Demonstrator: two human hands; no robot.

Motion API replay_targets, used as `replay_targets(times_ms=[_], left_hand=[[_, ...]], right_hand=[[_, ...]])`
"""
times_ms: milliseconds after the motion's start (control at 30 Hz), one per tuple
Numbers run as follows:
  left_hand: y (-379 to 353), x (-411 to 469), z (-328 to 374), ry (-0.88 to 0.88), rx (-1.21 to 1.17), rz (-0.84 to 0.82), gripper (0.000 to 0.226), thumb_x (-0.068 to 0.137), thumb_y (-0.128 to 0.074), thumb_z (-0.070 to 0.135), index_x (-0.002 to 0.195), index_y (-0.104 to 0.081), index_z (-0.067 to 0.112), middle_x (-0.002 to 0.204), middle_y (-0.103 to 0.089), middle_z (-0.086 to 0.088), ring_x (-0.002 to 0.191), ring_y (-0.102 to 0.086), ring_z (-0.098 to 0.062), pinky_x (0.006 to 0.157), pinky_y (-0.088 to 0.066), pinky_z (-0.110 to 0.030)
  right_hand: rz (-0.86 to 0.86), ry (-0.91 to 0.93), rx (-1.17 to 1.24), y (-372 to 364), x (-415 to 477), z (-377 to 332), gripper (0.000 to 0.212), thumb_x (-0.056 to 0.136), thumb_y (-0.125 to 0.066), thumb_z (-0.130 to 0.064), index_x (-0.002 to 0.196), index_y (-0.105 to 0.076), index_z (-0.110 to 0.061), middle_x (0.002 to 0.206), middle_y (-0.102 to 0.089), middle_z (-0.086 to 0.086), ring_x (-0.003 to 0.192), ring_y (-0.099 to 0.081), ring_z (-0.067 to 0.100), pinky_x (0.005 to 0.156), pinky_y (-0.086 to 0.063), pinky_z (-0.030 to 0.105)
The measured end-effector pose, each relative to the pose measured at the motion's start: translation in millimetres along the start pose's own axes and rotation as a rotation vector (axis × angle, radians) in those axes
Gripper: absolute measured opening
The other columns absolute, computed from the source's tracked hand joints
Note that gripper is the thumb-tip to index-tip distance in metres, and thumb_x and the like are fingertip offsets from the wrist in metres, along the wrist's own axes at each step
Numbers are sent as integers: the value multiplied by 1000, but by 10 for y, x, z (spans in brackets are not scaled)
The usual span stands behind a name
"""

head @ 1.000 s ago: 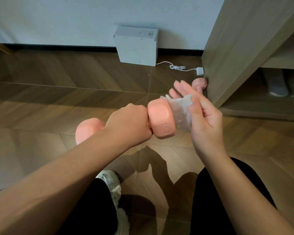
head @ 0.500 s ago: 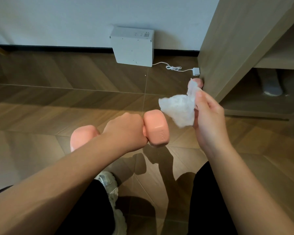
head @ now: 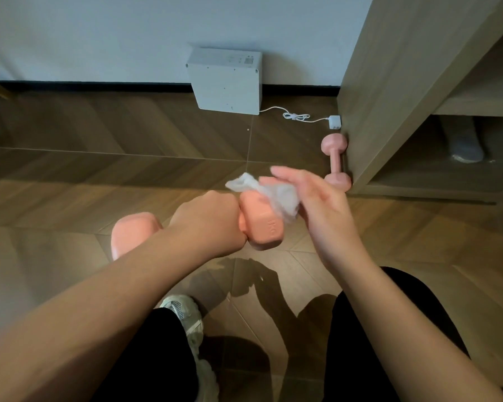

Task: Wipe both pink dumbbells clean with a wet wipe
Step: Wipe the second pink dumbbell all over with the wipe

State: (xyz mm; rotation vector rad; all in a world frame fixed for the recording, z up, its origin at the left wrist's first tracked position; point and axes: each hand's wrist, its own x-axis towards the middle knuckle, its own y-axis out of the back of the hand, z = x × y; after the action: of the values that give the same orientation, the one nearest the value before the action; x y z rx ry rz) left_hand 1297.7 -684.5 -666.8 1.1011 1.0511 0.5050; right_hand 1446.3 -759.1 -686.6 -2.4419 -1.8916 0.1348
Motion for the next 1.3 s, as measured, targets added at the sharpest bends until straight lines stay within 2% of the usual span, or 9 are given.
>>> replay_targets(times_ms=[100, 267, 400, 567, 700, 867, 1000, 1167, 1300], left_hand=[[18, -6, 27, 21, -9, -7, 18, 87, -52, 29, 72, -45, 21, 70, -49, 3, 58, -45, -11, 49, -33, -26], [27, -16, 39, -12, 25, -29, 14, 88, -52, 28, 76, -48, 21, 70, -50, 2, 59, -47, -11, 51, -36, -26], [33, -45, 38, -29, 110, -21, 15, 89, -50, 27, 100, -58, 20, 76, -48, 7, 70, -53, -15, 57, -40, -29], [14, -132, 144, -79, 316, -1, 27, 89, -51, 29, 112, -61, 18, 100, -64, -3, 88, -63, -24, 63, -42, -33], [42, -95, 123, 4, 186, -55, 23, 89, -51, 26, 109, -60, 19, 84, -52, 3, 78, -53, -19, 64, -43, -32], [-30, -129, 171, -59, 301, 45, 20, 91, -51, 27, 106, -61, 18, 90, -60, -1, 77, -56, -21, 62, -41, -33], [-28, -92, 160, 5, 199, -13, 18, 89, -52, 25, 104, -59, 18, 85, -54, 2, 75, -54, -18, 62, -42, -31], [-70, -109, 220, -65, 323, 80, 20, 91, -51, 27, 107, -61, 19, 84, -56, 0, 70, -49, -19, 59, -39, -32], [-49, -61, 221, -12, 203, -20, 18, 89, -51, 26, 103, -59, 19, 78, -50, 4, 72, -51, -18, 61, -39, -31]], right_hand=[[-59, 36, -172, -6, 16, 59, 23, 97, -54, -18, 116, -67, -20, 118, -65, -7, 108, -62, 4, 77, -53, 18], [-231, -57, -182, 37, 28, 114, 36, 100, -43, -27, 132, -58, -22, 130, -61, -7, 117, -59, 6, 84, -52, 20], [-225, 158, -483, 24, -57, 154, 34, 99, -43, -26, 128, -60, -25, 129, -59, -12, 122, -53, 6, 97, -49, 25], [-284, -59, -603, 33, 15, 136, 35, 104, -34, -30, 127, -61, -25, 123, -63, -10, 113, -56, 2, 99, -49, 34], [-237, 197, -823, -26, -126, 146, 41, 103, -29, -31, 135, -54, -30, 136, -56, -14, 132, -42, -1, 116, -27, 36], [-244, -35, -750, -52, 6, 117, 46, 99, -23, -38, 126, -60, -30, 123, -63, -11, 119, -52, 3, 117, -25, 45], [-218, 173, -909, -32, -160, 122, 52, 99, -19, -47, 132, -57, -33, 133, -58, -14, 129, -41, -3, 121, -9, 39], [-240, -64, -895, 1, -31, 75, 49, 100, -18, -41, 129, -57, -33, 130, -60, -11, 127, -47, 5, 122, -7, 40], [-215, 105, -885, 39, -162, 77, 49, 97, -22, -43, 133, -55, -35, 135, -56, -16, 131, -42, -1, 122, -6, 40]])
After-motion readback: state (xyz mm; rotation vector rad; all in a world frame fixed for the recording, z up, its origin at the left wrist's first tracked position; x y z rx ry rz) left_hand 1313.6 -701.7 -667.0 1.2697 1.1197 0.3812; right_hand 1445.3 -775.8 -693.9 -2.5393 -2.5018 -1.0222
